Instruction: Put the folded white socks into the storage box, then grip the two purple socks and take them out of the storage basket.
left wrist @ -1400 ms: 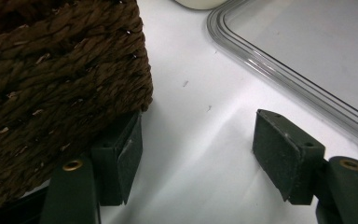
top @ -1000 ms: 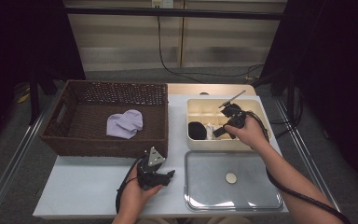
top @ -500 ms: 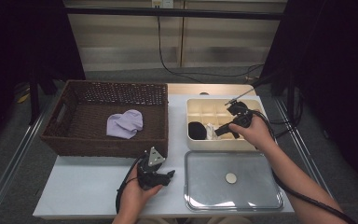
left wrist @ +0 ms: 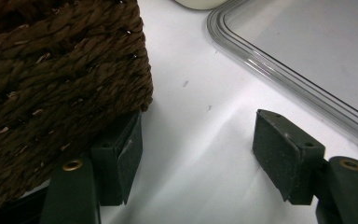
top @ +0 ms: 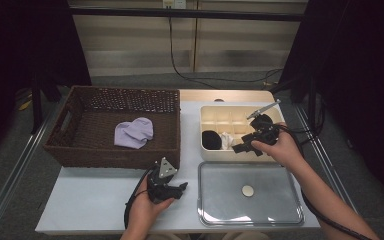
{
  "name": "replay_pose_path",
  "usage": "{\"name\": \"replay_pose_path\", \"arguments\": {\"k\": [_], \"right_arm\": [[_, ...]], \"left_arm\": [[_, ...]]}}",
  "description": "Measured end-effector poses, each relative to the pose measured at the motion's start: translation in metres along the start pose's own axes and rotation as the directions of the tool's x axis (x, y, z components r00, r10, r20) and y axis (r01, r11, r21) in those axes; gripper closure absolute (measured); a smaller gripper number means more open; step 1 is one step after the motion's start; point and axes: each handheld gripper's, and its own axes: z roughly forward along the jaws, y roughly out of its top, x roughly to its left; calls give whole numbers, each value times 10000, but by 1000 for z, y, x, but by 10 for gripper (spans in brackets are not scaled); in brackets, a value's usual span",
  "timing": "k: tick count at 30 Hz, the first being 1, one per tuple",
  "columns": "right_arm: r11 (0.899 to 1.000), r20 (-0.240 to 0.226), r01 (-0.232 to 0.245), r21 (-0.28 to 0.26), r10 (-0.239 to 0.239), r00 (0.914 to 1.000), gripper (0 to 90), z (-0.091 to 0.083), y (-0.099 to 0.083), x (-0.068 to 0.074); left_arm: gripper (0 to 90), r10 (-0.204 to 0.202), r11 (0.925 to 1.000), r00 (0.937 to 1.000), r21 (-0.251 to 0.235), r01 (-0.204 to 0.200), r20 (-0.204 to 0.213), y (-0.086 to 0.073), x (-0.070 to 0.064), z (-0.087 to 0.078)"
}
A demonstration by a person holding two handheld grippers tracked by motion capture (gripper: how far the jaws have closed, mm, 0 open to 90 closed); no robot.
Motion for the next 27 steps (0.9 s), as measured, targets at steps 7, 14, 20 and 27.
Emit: {"name": "replay_pose_path", "arguments": {"k": [7, 14, 20, 27], "right_arm": [[9994, -252, 333, -88, -335, 9991, 309, -4, -10, 12], [9970, -533, 645, -437, -668, 9963, 286, -7, -21, 20], [9943, -668, 917, -545, -952, 9932, 279, -5, -33, 26], [9920, -830, 1138, -553, -1181, 9895, 263, 2, -48, 35]], "left_arm": [[331, -22, 10000, 10000, -26, 22, 5, 0, 0, 0], [331, -26, 10000, 10000, -22, 26, -1, 0, 0, 0], [331, -19, 10000, 10000, -19, 19, -3, 0, 0, 0], [331, -26, 10000, 10000, -36, 26, 1, 0, 0, 0]]}}
